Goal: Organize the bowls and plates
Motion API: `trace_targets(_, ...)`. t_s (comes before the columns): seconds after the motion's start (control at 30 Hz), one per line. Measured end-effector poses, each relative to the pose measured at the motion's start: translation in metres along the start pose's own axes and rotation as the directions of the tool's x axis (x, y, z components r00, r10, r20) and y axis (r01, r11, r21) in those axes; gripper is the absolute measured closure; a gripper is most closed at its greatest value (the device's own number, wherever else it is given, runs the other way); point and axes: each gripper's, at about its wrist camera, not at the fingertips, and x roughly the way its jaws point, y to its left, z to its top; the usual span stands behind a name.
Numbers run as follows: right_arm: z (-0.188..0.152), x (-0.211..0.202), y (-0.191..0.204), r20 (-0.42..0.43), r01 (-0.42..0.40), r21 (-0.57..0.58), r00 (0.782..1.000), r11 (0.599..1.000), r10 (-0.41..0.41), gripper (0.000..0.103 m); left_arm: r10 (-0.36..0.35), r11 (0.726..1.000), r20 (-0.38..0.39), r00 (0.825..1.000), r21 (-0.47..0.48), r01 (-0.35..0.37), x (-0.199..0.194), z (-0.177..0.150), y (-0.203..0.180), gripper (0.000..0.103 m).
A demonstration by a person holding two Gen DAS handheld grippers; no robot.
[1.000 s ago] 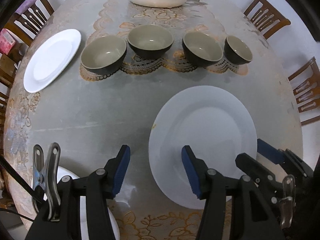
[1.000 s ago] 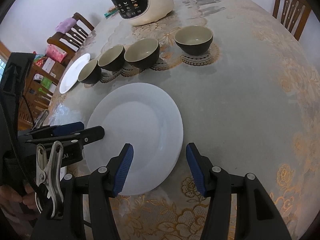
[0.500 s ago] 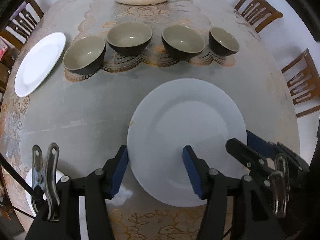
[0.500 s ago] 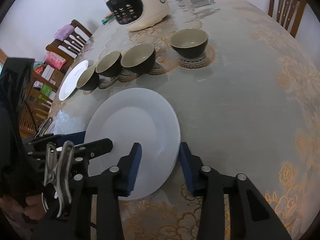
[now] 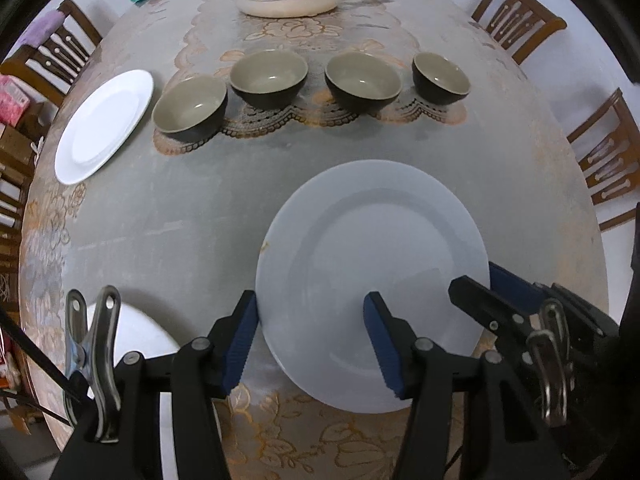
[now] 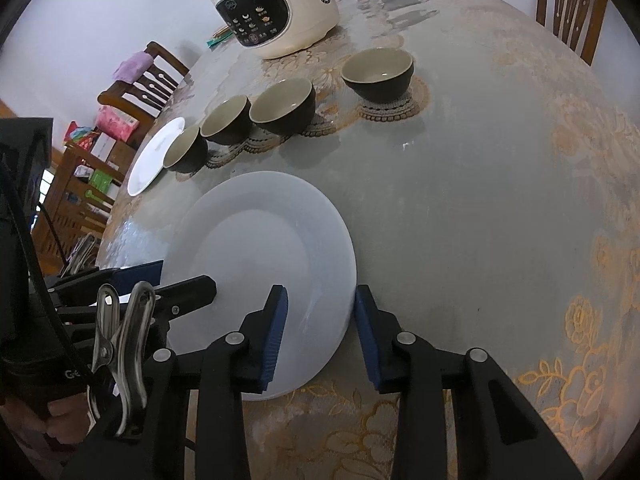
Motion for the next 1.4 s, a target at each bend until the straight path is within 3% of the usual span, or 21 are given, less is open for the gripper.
trace_targets(0.3,-0.002,-0.008,0.013,-0.020,-0.032,-0.095,0.999,0.995,0.030,0.066,0.020,0.996,0.020,1.000,-0.086,-0.018,-0.015,-0.019,0.013,0.046)
trace_targets(0.6,0.005,-0.008,0.029,-0.034,-0.063,-0.135,0.998,0.989,0.059,0.066,0.034,0.994,0.063,0.997,-0.109,-0.027,-0.034,-0.019,0.027,0.046)
trace_targets(1.4,-0.014,-0.001,0.106,-0.036,-0.032,-0.168,0.999,0.985,0.026,0.066,-0.023,0.987,0.092,0.995,-0.154,0.037,-0.061,-0.054,0.101,0.046)
